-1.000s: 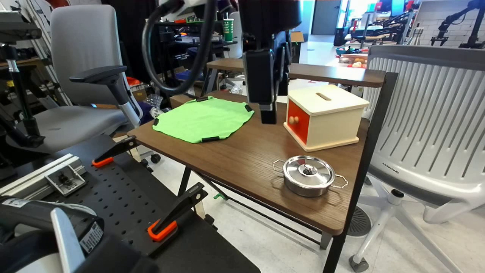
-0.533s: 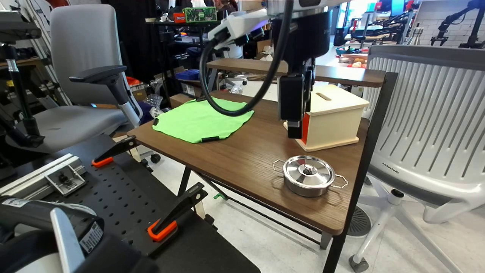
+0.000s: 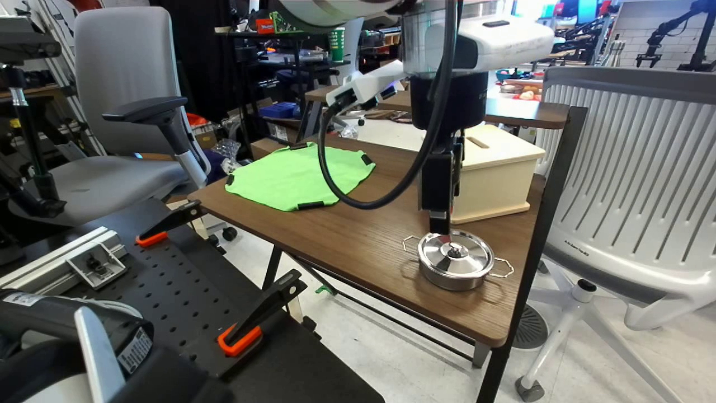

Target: Remove the silver lid from the silver pot

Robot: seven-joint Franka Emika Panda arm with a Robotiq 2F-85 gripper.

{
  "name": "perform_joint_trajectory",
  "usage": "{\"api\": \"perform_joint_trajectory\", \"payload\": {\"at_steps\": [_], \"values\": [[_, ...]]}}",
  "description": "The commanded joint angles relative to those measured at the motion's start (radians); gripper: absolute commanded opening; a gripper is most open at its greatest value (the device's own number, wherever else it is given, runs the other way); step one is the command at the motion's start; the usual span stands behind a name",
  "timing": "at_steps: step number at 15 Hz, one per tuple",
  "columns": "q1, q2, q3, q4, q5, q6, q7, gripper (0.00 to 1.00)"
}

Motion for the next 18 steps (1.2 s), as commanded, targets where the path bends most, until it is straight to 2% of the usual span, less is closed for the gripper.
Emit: {"api": "perform_joint_trajectory", "payload": {"at_steps": [1, 17, 18], "values": [[0.011, 0.032, -0.011, 0.020, 0.014, 0.010, -0.012, 1.00], [-0.032, 0.132, -0.007, 0.098, 0.059, 0.004, -0.035, 1.00], [-0.032, 0.137, -0.006, 0.104, 0.062, 0.002, -0.037, 0.97]]}}
